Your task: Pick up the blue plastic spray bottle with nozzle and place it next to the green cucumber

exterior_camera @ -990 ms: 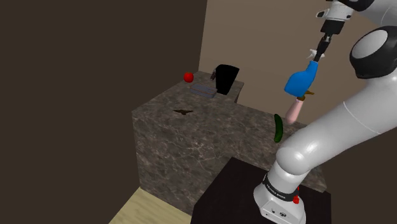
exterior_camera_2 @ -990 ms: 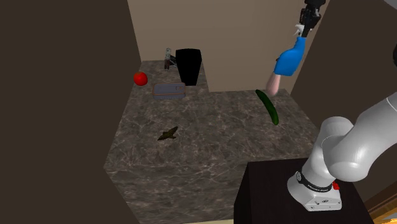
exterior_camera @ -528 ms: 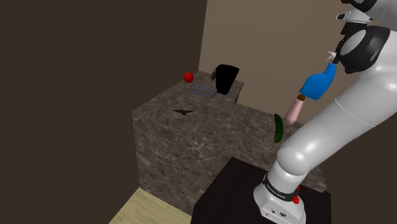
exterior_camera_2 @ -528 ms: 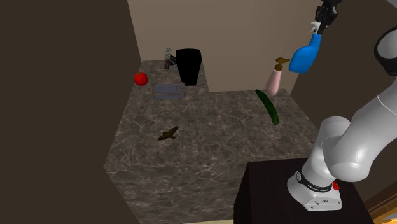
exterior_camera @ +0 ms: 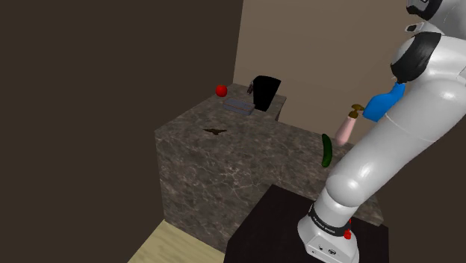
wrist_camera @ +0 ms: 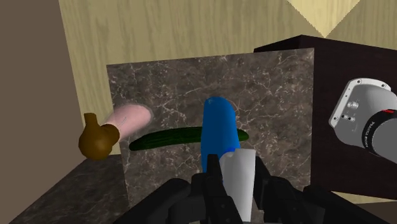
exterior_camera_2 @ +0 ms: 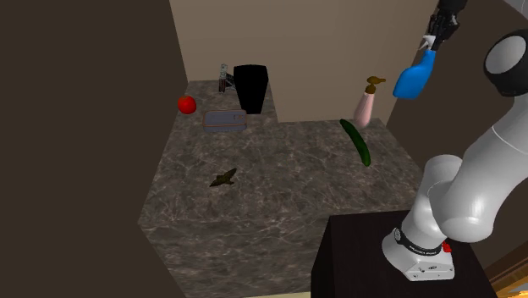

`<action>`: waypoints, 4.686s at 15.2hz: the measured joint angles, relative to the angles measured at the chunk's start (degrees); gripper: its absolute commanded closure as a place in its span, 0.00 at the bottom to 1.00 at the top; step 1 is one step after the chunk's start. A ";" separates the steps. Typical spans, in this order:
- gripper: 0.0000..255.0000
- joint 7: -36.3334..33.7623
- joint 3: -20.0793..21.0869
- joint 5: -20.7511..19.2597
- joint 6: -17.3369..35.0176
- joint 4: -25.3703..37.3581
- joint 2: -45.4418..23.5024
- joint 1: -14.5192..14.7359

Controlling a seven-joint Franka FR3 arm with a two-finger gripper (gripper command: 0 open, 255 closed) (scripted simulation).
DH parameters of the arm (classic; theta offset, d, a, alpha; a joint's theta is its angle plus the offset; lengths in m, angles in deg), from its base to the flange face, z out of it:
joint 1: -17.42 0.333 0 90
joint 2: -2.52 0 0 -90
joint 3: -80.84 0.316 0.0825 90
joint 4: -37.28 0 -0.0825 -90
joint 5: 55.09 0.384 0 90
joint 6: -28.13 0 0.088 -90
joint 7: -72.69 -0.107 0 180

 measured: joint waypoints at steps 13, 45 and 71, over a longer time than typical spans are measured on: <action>1.00 -6.24 10.89 -7.45 9.47 -15.81 9.48 -6.91; 1.00 -9.96 6.91 -12.30 33.06 -41.31 12.82 -8.92; 0.00 -9.80 6.02 -12.15 34.35 -42.01 12.37 -8.45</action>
